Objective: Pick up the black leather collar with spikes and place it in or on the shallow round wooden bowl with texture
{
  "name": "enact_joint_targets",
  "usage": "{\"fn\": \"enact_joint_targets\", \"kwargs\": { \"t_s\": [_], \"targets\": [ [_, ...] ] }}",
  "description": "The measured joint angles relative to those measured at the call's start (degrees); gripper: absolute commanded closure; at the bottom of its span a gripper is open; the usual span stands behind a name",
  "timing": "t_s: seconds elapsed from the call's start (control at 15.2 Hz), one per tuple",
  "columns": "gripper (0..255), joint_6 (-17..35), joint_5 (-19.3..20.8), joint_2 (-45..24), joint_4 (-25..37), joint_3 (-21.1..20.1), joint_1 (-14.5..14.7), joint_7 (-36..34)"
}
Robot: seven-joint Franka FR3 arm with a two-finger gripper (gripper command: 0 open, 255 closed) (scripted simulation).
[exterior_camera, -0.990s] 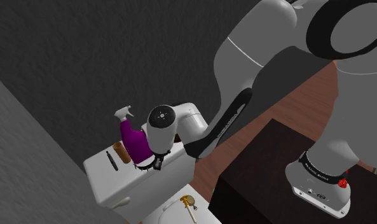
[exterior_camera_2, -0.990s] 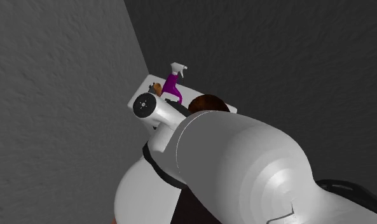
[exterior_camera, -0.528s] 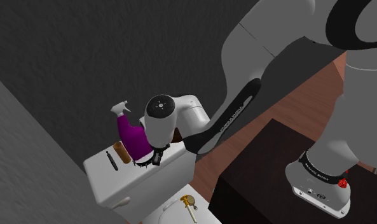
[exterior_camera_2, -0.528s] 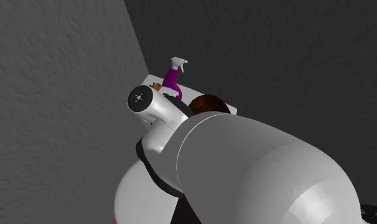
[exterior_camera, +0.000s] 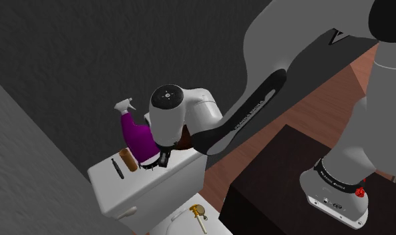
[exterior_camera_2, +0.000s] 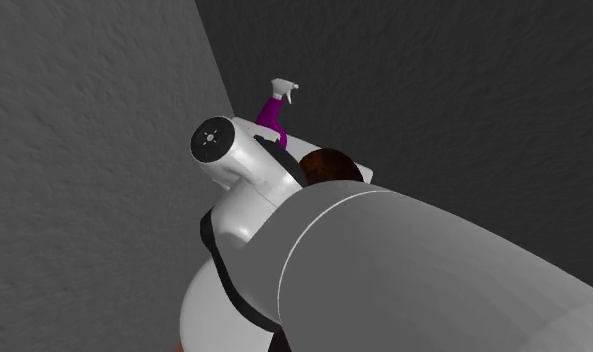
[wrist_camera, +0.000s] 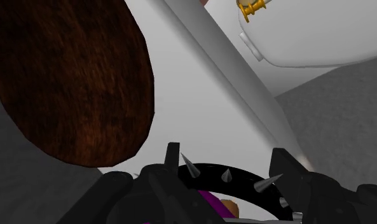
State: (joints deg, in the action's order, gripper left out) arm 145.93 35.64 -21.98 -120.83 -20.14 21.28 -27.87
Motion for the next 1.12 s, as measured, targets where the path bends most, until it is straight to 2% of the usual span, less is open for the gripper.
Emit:
{"fn": "enact_joint_targets", "kwargs": {
  "t_s": [0.26,0.66,1.12],
  "targets": [
    [255,0.01,-1.49,2.1,-1.45,-0.43,-1.74,2.39],
    [255,5.35,-2.99,6.62,-8.69,1.12,-8.58,10.0],
    [255,10.39,-5.05,9.29,-13.75,3.32,-16.09,20.12]
  ]
}}
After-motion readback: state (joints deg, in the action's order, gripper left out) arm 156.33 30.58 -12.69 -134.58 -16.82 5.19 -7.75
